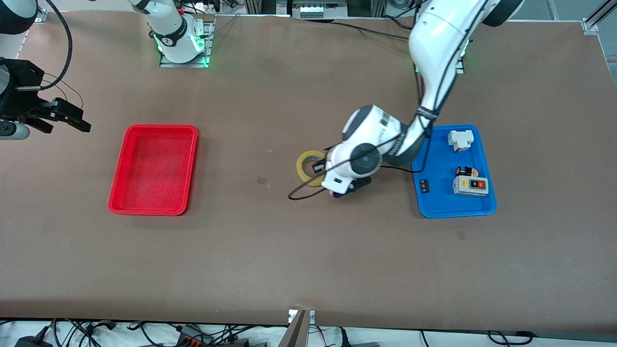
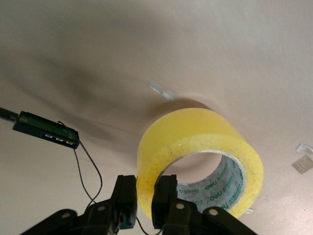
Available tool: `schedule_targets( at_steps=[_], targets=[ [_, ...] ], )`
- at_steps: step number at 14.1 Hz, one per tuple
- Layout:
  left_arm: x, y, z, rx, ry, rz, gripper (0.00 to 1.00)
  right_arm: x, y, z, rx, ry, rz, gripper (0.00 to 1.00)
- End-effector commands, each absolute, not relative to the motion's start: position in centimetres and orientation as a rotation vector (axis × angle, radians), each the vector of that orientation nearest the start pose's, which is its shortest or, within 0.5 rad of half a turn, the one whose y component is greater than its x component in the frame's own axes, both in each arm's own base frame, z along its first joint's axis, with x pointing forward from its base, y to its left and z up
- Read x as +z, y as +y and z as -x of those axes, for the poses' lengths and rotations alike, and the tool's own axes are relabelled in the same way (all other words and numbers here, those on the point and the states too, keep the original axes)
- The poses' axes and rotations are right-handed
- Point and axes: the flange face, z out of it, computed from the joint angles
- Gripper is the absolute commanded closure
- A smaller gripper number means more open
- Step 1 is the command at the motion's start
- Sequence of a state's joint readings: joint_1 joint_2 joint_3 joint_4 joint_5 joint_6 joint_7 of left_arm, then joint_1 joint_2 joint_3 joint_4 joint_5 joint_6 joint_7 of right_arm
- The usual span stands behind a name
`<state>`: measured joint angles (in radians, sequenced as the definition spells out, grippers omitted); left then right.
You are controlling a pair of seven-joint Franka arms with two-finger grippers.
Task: Place and move tape with both arms
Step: 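Carry the tape roll off the blue tray and set it on the table, then withdraw the left gripper while the right gripper reaches toward the tape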
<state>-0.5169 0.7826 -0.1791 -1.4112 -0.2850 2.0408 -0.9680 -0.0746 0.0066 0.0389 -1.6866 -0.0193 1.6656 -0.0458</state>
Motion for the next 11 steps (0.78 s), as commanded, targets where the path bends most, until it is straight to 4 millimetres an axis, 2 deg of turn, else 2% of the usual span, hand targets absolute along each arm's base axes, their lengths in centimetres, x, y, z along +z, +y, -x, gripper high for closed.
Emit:
schedule_targets(
  at_steps=[1, 2, 4, 6, 7, 8, 11],
  targets=[
    [23.5, -45.5, -56.1, 0.6, -0.752, 3.158, 0.0, 57.7, -2.6, -56.1, 0.057, -0.02, 3.16, 0.0],
    [24.0, -45.5, -56.2, 0.591, -0.755, 3.16, 0.0, 57.4, -2.6, -56.2, 0.065, -0.011, 3.163, 0.0],
    [25.4, -43.2, -58.0, 0.564, -0.816, 3.153, 0.0, 57.3, -2.7, -56.2, 0.069, 0.004, 3.16, 0.0],
    [29.1, -37.3, -61.1, 0.566, -0.915, 3.114, 0.0, 56.5, -2.6, -56.5, 0.093, -0.001, 3.155, 0.0],
    [31.8, -33.4, -62.7, 0.578, -0.961, 3.095, 0.0, 55.0, -2.1, -57.0, 0.138, -0.034, 3.147, 0.0],
    [33.6, -30.3, -63.6, 0.573, -0.959, 3.087, 0.0, 52.8, -0.8, -57.6, 0.225, -0.061, 3.15, 0.0],
    [38.3, -22.3, -64.1, 0.545, -0.785, 3.047, 0.0, 51.7, -0.1, -58.0, 0.268, -0.059, 3.138, 0.0]
  ],
)
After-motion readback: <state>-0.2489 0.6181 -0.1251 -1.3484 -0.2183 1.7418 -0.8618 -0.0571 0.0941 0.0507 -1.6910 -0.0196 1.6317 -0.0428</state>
